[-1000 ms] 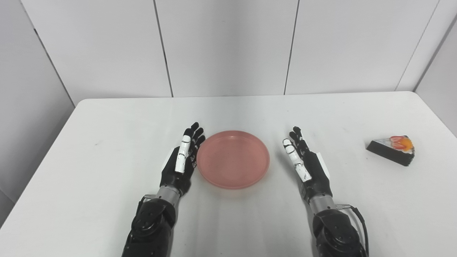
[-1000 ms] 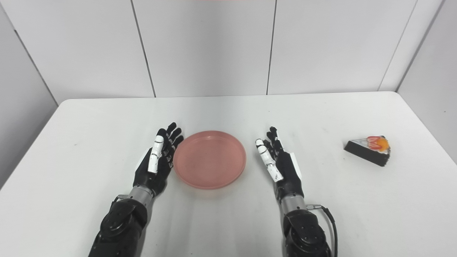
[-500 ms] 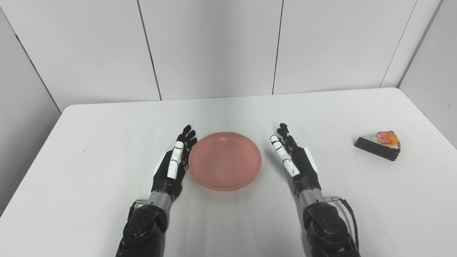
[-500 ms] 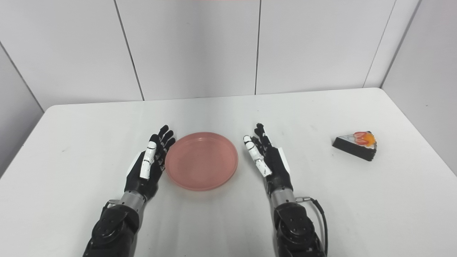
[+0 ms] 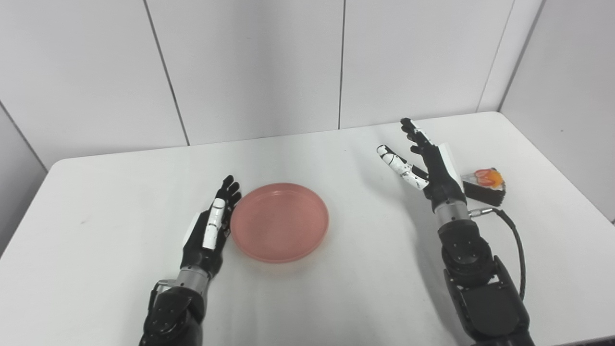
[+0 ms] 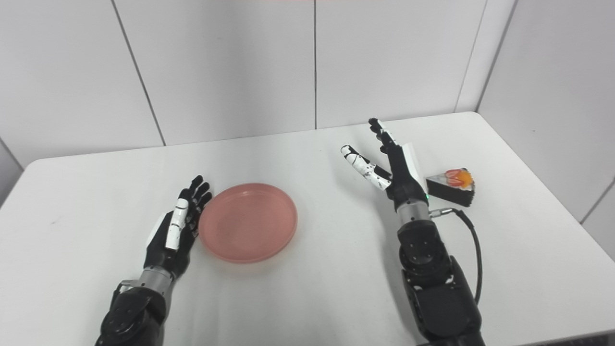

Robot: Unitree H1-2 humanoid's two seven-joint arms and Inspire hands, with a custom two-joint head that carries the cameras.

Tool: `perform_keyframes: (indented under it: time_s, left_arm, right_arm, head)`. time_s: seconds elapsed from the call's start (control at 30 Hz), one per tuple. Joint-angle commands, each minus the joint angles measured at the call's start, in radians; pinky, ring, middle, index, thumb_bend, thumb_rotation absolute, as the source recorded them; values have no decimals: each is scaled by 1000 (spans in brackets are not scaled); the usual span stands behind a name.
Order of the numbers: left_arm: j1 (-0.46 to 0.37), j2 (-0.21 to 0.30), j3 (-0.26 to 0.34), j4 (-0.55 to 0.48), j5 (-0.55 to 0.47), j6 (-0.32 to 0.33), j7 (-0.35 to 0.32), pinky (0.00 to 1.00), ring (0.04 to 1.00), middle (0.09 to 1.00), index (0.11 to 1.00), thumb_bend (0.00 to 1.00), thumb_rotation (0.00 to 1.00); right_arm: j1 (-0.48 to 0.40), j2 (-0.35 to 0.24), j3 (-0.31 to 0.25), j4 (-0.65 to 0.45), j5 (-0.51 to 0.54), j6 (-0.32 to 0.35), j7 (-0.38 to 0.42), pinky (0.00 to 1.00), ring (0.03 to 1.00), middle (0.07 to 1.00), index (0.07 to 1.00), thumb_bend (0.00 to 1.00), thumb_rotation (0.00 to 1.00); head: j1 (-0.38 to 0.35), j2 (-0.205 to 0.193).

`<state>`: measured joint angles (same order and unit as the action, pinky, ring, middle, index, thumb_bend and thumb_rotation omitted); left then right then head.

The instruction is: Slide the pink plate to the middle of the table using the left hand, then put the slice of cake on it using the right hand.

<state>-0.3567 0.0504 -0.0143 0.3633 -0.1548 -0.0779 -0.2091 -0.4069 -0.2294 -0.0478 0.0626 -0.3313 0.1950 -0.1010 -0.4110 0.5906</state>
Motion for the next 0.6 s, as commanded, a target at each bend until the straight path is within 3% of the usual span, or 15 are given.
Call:
perform_keyframes:
  time_s: [0.0,0.07,0.33,0.57]
  left_arm:
    - [-8,23,8,36,-2,-42,-19,1000,1000,1000,1000,581,1000]
    - [-15,32,13,61,-11,-59,-31,1000,1000,1000,1000,586,1000]
    - [-46,56,28,146,-54,-101,-97,1000,1000,1000,1000,628,1000]
    - [-45,61,43,137,-63,-75,-101,1000,1000,1000,1000,591,1000]
  right_arm:
    - [-62,-36,-18,-36,-12,21,-10,786,851,864,871,621,479]
    - [-68,-55,-26,-35,-25,41,-10,771,840,860,867,642,432]
    - [-79,-115,-20,-53,-145,165,-19,764,854,870,858,709,414]
    - [-76,-167,-5,-57,-247,229,-23,733,853,887,864,744,385]
  head:
    - [-28,-7]
    - [-58,-14]
    - [-116,-26]
    - [-132,-29]
